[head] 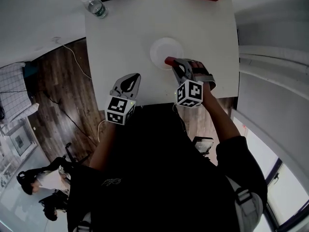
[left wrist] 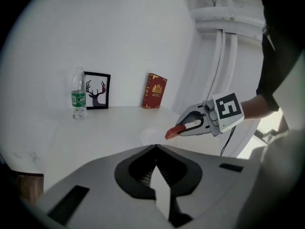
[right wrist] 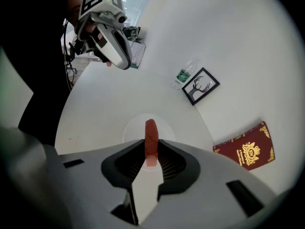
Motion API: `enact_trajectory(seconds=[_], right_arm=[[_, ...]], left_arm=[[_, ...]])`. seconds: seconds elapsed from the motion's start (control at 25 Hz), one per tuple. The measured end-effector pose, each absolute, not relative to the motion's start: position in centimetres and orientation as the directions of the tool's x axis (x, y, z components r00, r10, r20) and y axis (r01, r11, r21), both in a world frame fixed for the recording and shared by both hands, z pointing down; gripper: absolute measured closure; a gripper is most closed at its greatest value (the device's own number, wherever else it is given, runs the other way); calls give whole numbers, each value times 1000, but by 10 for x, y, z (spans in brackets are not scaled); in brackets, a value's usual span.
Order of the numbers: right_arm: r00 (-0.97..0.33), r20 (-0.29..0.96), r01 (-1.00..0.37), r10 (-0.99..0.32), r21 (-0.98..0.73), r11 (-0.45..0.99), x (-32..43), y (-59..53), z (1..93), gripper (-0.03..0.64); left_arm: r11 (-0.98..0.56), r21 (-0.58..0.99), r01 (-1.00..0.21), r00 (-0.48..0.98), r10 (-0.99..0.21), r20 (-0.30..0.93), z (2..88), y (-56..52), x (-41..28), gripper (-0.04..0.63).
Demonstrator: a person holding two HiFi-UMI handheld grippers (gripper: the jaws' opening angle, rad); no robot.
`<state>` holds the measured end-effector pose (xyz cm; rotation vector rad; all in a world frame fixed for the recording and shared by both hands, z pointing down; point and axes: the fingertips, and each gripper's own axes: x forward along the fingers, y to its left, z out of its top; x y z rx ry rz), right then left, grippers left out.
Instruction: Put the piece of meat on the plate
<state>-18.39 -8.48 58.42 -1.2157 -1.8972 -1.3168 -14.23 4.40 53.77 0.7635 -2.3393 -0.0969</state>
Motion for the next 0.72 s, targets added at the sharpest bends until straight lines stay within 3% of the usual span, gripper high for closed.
enact_trajectory(seconds=[0.72], right_arm=[[-507, 795, 855, 333, 514, 72, -213, -68, 616, 520]], left_arm=[[877, 260, -404, -658, -476, 584, 539, 62, -123, 592]])
